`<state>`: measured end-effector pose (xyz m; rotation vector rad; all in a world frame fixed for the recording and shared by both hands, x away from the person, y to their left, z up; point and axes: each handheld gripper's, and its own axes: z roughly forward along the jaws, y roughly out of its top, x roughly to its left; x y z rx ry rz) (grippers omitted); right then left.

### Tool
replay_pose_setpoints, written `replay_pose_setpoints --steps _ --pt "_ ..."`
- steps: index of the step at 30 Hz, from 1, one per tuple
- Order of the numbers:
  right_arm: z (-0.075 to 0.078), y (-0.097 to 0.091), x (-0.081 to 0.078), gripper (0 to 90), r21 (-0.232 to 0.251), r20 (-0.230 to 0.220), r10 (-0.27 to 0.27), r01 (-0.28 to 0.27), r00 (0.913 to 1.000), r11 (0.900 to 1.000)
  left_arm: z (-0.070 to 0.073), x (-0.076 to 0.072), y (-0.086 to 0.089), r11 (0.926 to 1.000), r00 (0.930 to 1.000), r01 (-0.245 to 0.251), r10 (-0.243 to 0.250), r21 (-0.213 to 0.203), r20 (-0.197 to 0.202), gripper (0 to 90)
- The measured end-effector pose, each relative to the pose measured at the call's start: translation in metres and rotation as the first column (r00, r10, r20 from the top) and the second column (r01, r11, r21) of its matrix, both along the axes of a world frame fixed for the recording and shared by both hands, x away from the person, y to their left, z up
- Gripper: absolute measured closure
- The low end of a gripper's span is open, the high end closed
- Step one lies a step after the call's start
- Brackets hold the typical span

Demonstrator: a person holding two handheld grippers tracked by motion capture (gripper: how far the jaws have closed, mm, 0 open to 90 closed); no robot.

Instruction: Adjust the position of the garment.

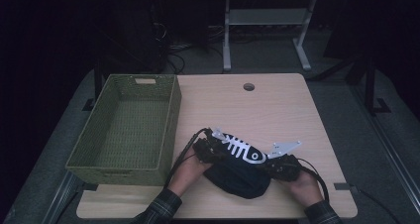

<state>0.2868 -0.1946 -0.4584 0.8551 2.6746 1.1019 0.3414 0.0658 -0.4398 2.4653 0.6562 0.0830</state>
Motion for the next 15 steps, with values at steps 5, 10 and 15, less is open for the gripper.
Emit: replay_pose_setpoints --steps 5,10,15 --pt "0.001 -0.002 -0.002 88.6 0.013 0.018 -0.011 0.011 0.9998 0.9999 0.004 0.000 0.003 0.9996 0.9999 -0.006 0.005 -0.029 -0.014 89.8" --pt "0.008 -0.012 -0.006 69.7 0.053 0.048 -0.062 0.059 0.9969 0.9968 0.018 -0.001 0.006 0.9979 0.9997 -0.023 0.023 -0.061 0.002 75.3" --pt "0.016 -0.027 -0.011 50.0 0.070 0.098 -0.139 0.133 0.9854 0.9887 0.028 -0.001 0.010 0.9960 0.9992 -0.036 0.037 -0.082 0.016 57.7"
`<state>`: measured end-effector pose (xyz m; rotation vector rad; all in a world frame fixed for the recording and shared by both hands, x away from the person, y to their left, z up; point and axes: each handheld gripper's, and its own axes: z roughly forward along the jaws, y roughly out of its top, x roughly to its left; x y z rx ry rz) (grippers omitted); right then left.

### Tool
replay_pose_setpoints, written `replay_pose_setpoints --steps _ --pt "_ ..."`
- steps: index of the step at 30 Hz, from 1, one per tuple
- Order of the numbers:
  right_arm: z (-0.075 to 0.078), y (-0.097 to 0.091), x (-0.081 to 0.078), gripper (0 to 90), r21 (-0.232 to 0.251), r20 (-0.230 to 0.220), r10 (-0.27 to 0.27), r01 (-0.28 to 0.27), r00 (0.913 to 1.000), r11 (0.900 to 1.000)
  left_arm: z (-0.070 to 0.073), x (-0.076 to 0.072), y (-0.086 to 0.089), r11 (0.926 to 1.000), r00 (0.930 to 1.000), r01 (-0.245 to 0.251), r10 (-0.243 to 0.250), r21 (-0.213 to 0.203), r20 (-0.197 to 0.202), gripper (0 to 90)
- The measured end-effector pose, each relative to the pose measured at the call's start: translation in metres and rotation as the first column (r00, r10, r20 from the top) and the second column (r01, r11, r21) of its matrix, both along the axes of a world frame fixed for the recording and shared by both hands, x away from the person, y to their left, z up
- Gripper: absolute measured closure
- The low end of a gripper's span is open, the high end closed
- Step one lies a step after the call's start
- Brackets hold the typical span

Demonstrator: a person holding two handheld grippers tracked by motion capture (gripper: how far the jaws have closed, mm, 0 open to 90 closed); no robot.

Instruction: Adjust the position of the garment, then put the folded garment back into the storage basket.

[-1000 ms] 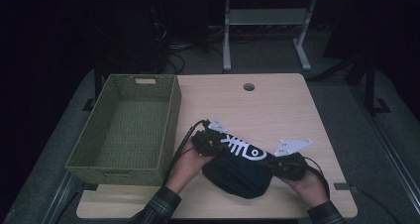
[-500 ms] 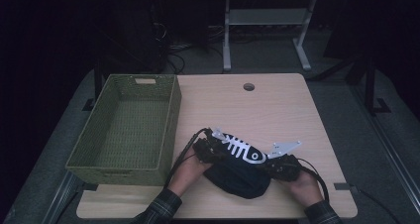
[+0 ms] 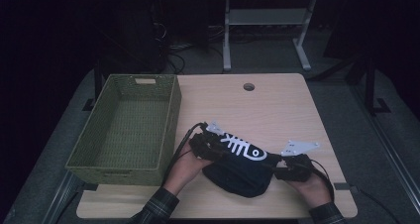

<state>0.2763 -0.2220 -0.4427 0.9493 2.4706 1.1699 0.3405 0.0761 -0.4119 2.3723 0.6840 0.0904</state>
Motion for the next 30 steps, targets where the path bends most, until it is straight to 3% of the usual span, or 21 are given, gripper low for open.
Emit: replay_pose_setpoints --steps 4,10,15,20,30 --pt "0.001 -0.019 -0.005 37.2 0.003 0.023 -0.085 0.084 0.9961 0.9964 0.002 0.004 0.005 0.9990 0.9991 -0.042 0.041 -0.019 -0.007 45.4" --pt "-0.010 -0.050 -0.010 13.8 -0.019 0.030 -0.208 0.209 0.9776 0.9777 -0.004 0.012 0.013 0.9946 0.9947 -0.099 0.098 -0.030 -0.032 31.0" --pt "-0.026 -0.067 -0.010 6.9 -0.047 -0.022 -0.270 0.269 0.9625 0.9620 -0.011 0.015 0.014 0.9931 0.9927 -0.113 0.111 -0.032 -0.048 25.5" --pt "-0.037 -0.071 -0.006 2.2 -0.089 -0.031 -0.305 0.301 0.9520 0.9495 -0.015 0.018 0.014 0.9935 0.9922 -0.112 0.111 -0.018 -0.057 24.4" --pt "-0.041 -0.071 -0.004 2.1 -0.079 -0.037 -0.306 0.303 0.9513 0.9499 -0.028 0.023 0.013 0.9942 0.9903 -0.106 0.107 0.021 -0.088 23.9"
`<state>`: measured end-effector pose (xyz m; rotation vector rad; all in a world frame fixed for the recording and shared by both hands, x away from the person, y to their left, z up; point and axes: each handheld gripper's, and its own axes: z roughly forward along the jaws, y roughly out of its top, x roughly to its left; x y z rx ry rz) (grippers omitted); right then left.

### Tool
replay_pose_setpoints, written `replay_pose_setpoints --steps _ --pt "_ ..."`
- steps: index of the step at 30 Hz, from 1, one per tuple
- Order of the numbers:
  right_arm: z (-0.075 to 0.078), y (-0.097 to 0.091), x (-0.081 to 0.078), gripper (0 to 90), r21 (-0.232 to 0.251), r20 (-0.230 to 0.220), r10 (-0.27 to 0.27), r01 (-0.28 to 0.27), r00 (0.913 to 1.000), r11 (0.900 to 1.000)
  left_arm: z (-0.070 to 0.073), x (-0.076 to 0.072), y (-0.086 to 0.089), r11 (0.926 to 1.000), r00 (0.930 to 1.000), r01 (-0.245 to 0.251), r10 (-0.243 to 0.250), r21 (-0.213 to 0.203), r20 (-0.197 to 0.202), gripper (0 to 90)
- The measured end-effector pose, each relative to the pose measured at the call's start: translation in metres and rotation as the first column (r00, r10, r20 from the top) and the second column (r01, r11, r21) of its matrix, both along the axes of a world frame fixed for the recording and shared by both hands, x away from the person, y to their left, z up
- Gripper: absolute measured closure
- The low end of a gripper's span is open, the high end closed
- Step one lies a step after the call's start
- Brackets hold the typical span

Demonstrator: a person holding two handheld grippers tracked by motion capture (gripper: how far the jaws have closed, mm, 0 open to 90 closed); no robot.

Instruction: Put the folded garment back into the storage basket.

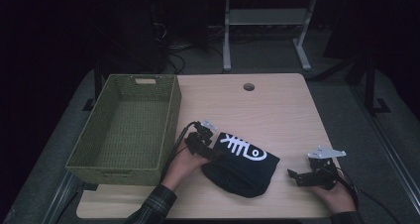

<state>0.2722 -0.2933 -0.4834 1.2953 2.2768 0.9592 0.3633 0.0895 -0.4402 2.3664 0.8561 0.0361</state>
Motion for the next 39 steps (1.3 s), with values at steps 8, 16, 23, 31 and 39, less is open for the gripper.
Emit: replay_pose_setpoints --steps 8,16,23,31,39 --pt "0.000 0.000 0.000 2.1 0.000 0.000 0.002 -0.002 1.0000 1.0000 -0.009 0.000 -0.003 0.9999 0.9998 -0.003 0.004 0.011 -0.020 24.1" --pt "0.000 0.000 0.000 2.1 0.000 0.000 0.003 -0.003 1.0000 1.0000 -0.012 0.000 -0.004 0.9999 0.9981 0.010 -0.010 -0.005 -0.061 32.2" --pt "0.000 0.000 0.000 2.1 0.001 0.000 0.002 -0.002 1.0000 1.0000 -0.012 0.002 -0.003 0.9985 0.9919 0.034 -0.039 -0.043 -0.121 51.8" --pt "0.000 0.000 0.000 2.1 0.000 0.000 0.002 -0.002 1.0000 1.0000 -0.014 0.007 -0.002 0.9973 0.9798 0.032 -0.044 -0.067 -0.195 68.7" --pt "0.000 0.000 0.001 2.1 -0.001 0.000 0.002 -0.002 1.0000 1.0000 -0.008 0.005 -0.004 0.9972 0.9830 0.062 -0.068 -0.041 -0.171 71.6"
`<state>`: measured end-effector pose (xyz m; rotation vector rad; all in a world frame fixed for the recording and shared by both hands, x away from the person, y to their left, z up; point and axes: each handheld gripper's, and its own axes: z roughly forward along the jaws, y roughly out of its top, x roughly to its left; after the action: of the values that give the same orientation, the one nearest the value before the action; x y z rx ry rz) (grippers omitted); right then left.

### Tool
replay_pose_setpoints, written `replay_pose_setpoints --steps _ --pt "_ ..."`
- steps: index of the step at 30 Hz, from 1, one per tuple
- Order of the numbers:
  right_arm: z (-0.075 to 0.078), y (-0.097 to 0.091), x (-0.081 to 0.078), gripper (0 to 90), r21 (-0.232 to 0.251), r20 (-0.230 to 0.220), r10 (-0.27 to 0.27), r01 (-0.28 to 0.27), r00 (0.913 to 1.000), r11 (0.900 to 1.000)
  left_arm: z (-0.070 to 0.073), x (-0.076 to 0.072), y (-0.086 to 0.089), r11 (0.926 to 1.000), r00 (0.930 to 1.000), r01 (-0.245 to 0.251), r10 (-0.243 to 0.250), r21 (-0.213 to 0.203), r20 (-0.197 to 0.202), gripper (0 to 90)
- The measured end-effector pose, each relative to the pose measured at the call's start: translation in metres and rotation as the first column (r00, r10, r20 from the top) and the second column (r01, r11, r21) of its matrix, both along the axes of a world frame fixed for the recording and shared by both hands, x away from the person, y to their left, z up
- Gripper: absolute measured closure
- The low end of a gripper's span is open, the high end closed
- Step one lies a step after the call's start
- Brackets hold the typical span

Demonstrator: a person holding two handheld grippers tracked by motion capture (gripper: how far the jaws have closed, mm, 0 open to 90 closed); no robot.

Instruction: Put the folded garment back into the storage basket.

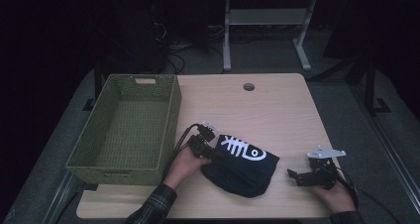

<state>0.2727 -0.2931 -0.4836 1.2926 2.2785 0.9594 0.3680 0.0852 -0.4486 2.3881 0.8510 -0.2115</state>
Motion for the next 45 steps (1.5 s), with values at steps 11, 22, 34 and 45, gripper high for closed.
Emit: replay_pose_setpoints --steps 11,22,34,45 --pt "0.000 0.000 0.000 2.1 -0.002 -0.001 0.000 0.000 1.0000 1.0000 0.021 -0.006 -0.007 1.0000 0.9997 -0.007 0.007 -0.007 0.024 73.0" --pt "0.000 0.000 0.000 2.1 0.002 -0.003 -0.003 0.003 1.0000 1.0000 0.048 -0.006 -0.014 0.9997 0.9996 0.018 -0.018 0.015 0.024 73.1" --pt "0.000 0.000 0.000 2.1 0.002 -0.002 -0.003 0.003 1.0000 1.0000 0.093 -0.004 -0.006 0.9999 0.9989 0.003 -0.004 0.012 0.047 73.2" --pt "0.000 0.000 0.000 2.2 0.003 -0.001 -0.005 0.005 1.0000 1.0000 0.138 -0.005 -0.007 0.9995 0.9955 0.024 -0.026 0.021 0.091 73.3"
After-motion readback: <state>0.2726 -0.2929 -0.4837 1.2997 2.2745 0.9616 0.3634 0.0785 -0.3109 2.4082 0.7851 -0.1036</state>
